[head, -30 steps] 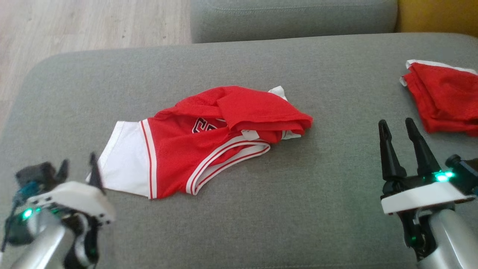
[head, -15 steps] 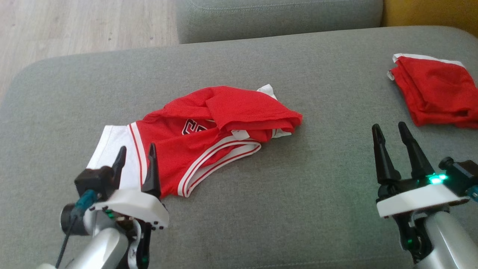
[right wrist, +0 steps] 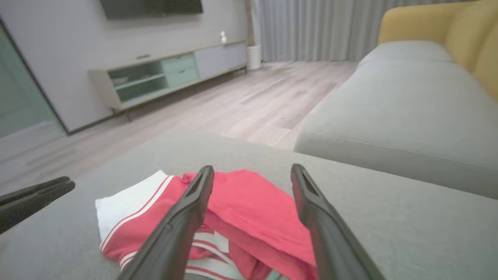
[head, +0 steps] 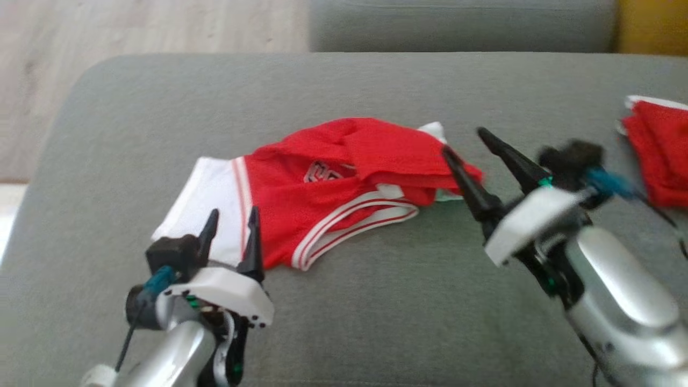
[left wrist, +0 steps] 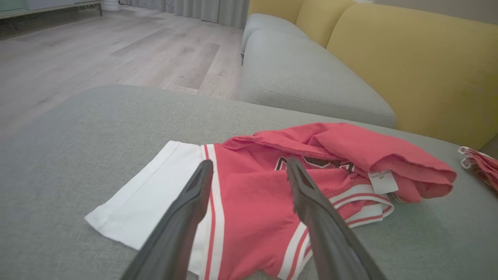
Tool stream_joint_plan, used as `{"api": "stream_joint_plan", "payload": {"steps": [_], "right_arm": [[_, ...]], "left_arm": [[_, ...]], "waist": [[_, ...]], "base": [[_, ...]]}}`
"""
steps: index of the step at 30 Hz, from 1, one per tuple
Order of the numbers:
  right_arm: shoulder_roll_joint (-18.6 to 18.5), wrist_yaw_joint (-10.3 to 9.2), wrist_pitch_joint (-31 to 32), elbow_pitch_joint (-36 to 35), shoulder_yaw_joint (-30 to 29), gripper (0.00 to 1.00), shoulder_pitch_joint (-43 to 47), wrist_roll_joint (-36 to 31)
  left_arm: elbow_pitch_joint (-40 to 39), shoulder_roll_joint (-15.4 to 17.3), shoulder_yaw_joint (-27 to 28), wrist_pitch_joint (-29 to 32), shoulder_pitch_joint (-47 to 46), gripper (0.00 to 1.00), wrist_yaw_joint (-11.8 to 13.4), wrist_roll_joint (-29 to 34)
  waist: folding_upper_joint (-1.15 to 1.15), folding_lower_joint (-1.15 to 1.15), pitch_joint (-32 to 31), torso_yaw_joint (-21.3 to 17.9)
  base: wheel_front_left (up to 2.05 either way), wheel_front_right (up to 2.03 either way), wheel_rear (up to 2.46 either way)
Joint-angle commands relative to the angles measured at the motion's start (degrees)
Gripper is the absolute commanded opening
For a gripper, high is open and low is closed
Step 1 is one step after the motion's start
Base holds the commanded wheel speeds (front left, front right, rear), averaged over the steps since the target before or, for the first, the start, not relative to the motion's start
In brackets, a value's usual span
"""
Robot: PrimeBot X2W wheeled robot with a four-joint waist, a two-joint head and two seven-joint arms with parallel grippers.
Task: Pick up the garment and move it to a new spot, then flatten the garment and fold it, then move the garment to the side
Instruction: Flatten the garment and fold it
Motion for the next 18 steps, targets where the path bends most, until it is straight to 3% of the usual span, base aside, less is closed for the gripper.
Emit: {"api": "stream_joint_plan", "payload": {"steps": [1, 6, 9, 14, 18], "right_arm": [[-0.3, -0.04, 3.6, 0.3, 3.2, 1.0, -3.8, 0.7], [0.9, -0.04, 10.0, 5.8, 8.3, 1.0, -9.9, 0.9], [1.5, -0.04, 17.3, 13.2, 11.9, 1.0, -13.5, -0.4], [2.1, -0.04, 22.3, 20.2, 13.3, 1.0, -16.2, -3.5], [2.6, -0.04, 22.4, 23.5, 13.1, 1.0, -17.4, -6.0]], "left_arm": [[-0.7, -0.3, 1.7, -0.7, -3.8, 1.0, -0.7, 0.1], [1.1, -3.0, 0.6, -1.0, -4.9, 1.0, -2.2, 0.1], [3.0, -5.3, 0.1, -1.3, -5.3, 1.0, -3.4, 0.2], [4.6, -6.4, 1.0, -1.6, -4.8, 1.0, -4.4, 0.4], [5.2, -7.0, 1.8, -1.6, -4.6, 1.0, -4.9, 0.9]], "waist": [[0.0, 0.0, 0.9, 3.6], [0.0, 0.0, 1.6, 7.9], [0.0, 0.0, 1.8, 11.5], [0.0, 0.0, 1.8, 13.9], [0.0, 0.0, 1.9, 15.0]], "base": [[0.0, 0.0, 0.0], [0.0, 0.0, 0.0], [0.0, 0.0, 0.0], [0.0, 0.0, 0.0], [0.0, 0.0, 0.0]]}}
